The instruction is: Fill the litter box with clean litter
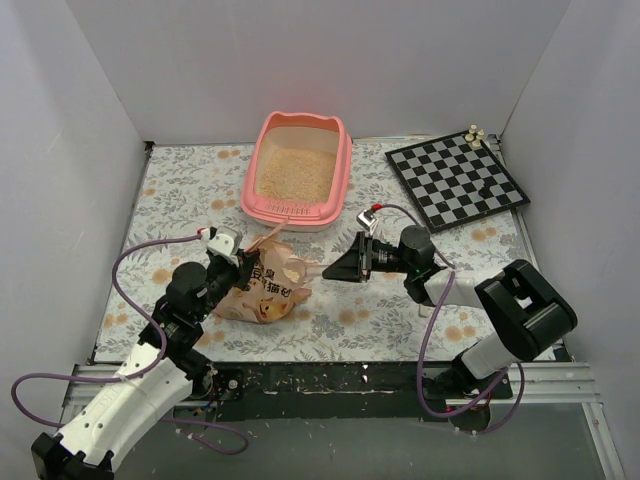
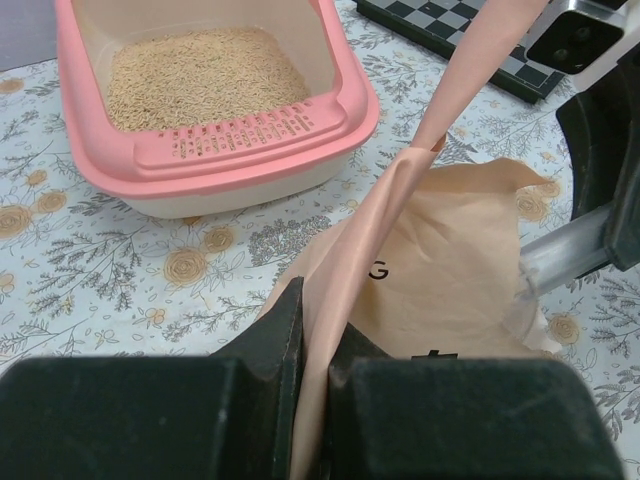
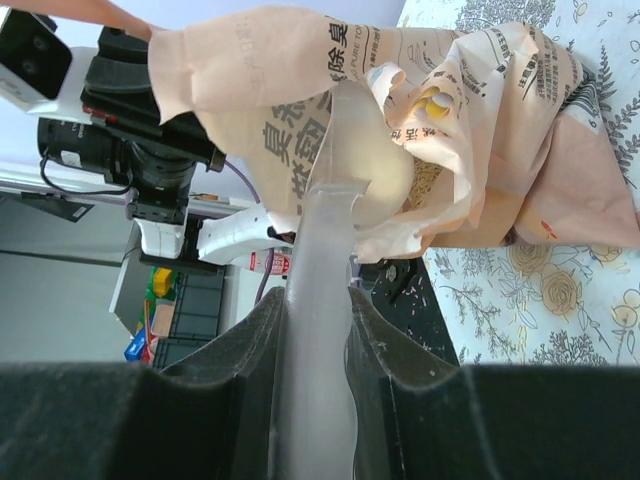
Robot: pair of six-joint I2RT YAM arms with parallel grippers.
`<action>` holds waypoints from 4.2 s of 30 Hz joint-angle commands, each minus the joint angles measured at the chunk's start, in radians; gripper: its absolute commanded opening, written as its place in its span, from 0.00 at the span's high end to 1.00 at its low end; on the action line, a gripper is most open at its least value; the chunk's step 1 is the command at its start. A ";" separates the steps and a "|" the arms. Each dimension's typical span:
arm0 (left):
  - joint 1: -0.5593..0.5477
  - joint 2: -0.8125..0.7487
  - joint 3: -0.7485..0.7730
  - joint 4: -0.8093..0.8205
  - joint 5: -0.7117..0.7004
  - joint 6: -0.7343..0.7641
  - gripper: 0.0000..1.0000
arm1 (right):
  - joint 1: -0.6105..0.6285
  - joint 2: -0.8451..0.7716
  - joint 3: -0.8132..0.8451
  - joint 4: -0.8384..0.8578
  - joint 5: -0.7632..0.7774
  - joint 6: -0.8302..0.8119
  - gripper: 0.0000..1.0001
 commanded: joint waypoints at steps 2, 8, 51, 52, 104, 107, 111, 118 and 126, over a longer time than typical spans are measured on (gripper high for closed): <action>-0.004 -0.015 -0.015 0.000 -0.012 0.004 1.00 | -0.048 -0.088 -0.030 0.068 -0.053 0.021 0.99; -0.004 -0.025 -0.019 0.005 -0.011 0.007 1.00 | -0.085 -0.133 -0.070 0.057 -0.076 0.030 0.99; -0.004 -0.118 -0.025 0.019 -0.062 -0.011 1.00 | -0.245 -0.383 -0.052 -0.234 0.018 0.047 0.99; -0.004 -0.118 -0.022 0.014 -0.066 -0.013 1.00 | -0.245 -0.377 -0.029 -0.246 0.031 0.049 0.99; -0.004 -0.246 -0.022 0.000 -0.103 -0.013 1.00 | 0.019 0.236 1.365 -1.613 0.930 -1.099 0.99; -0.004 -0.243 -0.022 0.000 -0.103 -0.013 1.00 | 0.019 0.093 1.253 -1.558 0.956 -1.074 0.99; -0.004 -0.239 -0.022 0.000 -0.101 -0.013 1.00 | 0.019 -0.080 1.112 -1.523 1.044 -1.048 0.99; -0.004 -0.232 -0.022 0.000 -0.109 -0.011 1.00 | 0.016 -0.350 0.805 -1.457 1.216 -0.988 0.99; -0.004 -0.226 -0.021 -0.001 -0.114 -0.010 1.00 | 0.001 -0.505 0.438 -1.244 1.263 -0.949 0.99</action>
